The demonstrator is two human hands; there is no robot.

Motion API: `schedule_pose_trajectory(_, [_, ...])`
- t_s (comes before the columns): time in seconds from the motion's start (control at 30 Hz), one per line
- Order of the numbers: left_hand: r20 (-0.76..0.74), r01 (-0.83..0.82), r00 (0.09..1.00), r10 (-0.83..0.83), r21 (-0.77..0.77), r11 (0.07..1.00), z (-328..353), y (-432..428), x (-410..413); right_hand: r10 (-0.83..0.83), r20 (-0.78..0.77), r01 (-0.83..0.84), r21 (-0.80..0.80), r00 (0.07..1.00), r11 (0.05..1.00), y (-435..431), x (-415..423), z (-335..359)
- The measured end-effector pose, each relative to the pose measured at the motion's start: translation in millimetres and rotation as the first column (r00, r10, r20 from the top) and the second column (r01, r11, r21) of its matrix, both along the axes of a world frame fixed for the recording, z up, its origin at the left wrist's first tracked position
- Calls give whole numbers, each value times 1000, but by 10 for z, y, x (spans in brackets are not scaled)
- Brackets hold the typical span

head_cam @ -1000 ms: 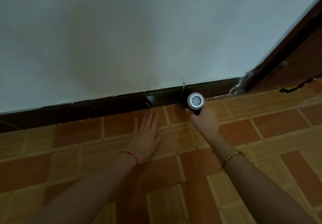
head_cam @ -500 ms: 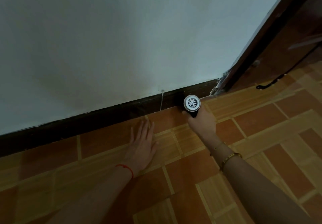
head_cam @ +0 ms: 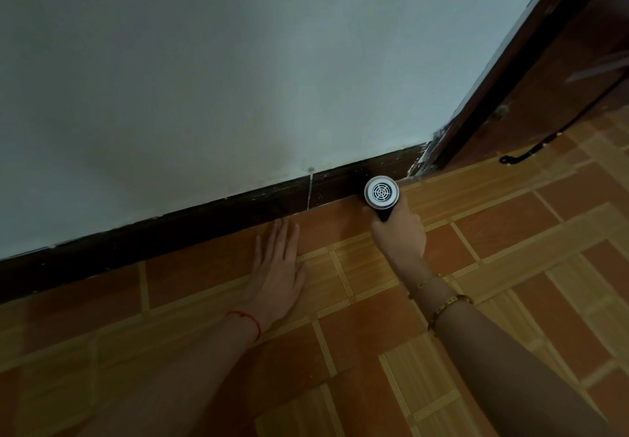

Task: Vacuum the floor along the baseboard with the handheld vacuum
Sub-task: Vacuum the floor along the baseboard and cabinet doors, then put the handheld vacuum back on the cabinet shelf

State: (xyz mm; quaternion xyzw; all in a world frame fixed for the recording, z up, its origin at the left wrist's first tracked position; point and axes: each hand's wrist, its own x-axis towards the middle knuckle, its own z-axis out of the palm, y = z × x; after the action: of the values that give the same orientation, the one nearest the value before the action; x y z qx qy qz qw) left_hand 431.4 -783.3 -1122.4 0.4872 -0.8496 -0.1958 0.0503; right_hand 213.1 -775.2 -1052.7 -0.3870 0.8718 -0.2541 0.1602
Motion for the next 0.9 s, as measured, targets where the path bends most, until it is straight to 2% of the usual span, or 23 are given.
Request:
schedule_pose_trajectory(0.07, [-58,-26,998,27,19,999,50,29,20,-28,55,29,-16,998,999,25,20,24])
schedule_pose_trajectory(0.13, [-176,-78,980,88,63,995,138,62,27,-23,177,33,-51,984,998,52,63,48])
schedule_pose_trajectory(0.2, [-332,-172,917,220,169,971,264,98,14,10,394,24,-81,919,996,84,149,101])
schedule_pose_trajectory(0.23, [-393,-227,865,312,247,942,333,112,11,13,533,37,-83,846,996,104,212,155])
schedule_pose_trajectory(0.27, [-432,-273,801,414,353,895,413,124,15,11,666,55,-78,746,995,125,282,212])
schedule_pose_trajectory(0.33, [-455,-297,638,621,599,744,588,129,48,18,851,66,-62,526,996,165,452,338])
schedule_pose_trajectory(0.43, [-424,-220,323,846,836,502,820,127,191,69,943,-45,-57,325,997,225,737,502])
schedule_pose_trajectory(0.5, [-397,-74,97,913,912,404,966,144,350,110,970,-151,-78,218,985,274,935,608])
schedule_pose_trajectory(0.6, [-394,51,-155,906,913,406,1173,236,692,146,987,-274,-123,66,954,326,1232,729])
schedule_pose_trajectory(0.67, [-431,56,-260,864,887,459,1303,325,951,148,989,-347,-145,-17,927,346,1433,772])
schedule_pose_trajectory(0.77, [-493,-17,-310,813,858,514,1518,477,1305,155,986,-429,-163,-55,888,367,1748,825])
schedule_pose_trajectory(0.9, [-547,-93,-348,761,828,553,1728,693,1724,181,982,-509,-179,-46,842,379,2181,948])
